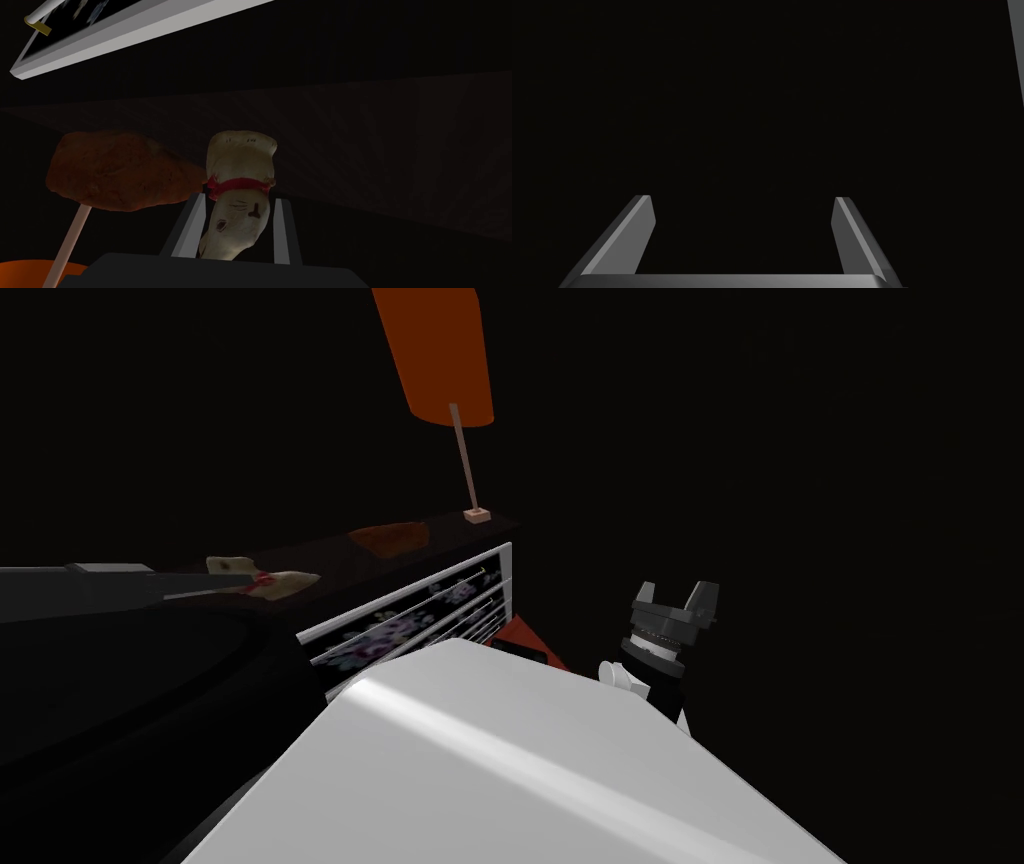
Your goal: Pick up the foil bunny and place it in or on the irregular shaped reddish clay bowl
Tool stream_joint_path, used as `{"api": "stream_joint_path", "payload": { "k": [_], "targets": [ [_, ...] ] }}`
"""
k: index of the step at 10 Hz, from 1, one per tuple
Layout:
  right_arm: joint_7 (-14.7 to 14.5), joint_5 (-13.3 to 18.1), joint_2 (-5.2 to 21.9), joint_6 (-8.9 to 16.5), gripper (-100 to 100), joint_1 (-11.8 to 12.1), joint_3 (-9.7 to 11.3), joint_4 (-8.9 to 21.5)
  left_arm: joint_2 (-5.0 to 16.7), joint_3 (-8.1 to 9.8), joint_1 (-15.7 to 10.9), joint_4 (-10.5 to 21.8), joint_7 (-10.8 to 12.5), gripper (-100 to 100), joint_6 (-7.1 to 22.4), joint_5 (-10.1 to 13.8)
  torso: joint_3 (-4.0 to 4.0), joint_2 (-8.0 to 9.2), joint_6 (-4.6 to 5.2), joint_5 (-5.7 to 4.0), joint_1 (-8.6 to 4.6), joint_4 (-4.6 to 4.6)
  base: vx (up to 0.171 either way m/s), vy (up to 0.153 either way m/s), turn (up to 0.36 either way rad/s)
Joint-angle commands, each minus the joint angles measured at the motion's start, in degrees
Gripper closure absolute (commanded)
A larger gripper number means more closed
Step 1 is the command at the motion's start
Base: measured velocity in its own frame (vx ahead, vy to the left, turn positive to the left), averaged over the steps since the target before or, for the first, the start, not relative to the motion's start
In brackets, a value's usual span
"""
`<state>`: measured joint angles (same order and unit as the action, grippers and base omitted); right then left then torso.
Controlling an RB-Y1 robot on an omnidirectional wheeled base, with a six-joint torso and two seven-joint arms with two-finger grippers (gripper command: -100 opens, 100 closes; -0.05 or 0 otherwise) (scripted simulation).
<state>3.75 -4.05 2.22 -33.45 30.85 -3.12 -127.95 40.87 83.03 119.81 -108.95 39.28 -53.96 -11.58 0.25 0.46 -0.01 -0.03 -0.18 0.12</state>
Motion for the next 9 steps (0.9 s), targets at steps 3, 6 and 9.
{"api": "stream_joint_path", "payload": {
  "k": [3,6,9],
  "targets": [
    [0.00,0.00,0.00,0.00,0,0.00,0.00,0.00,-2.53,2.75,1.06,4.39,1.61,100,-1.57,0.98,0.25,0.37,-0.08,-0.07,-0.11,0.12,-0.165,-0.048,-0.113],
    [0.00,0.00,0.01,0.00,0,0.00,-0.01,0.00,-4.44,4.64,0.98,7.93,2.66,100,-2.53,1.78,0.16,0.22,-0.06,-0.02,0.15,0.08,-0.104,0.011,-0.087],
    [0.00,0.00,0.01,0.00,0,0.01,-0.01,0.00,-7.00,7.26,0.23,12.71,4.40,100,-4.09,2.73,0.09,0.11,-0.07,-0.03,0.18,0.05,-0.097,0.010,-0.132]
  ]
}}
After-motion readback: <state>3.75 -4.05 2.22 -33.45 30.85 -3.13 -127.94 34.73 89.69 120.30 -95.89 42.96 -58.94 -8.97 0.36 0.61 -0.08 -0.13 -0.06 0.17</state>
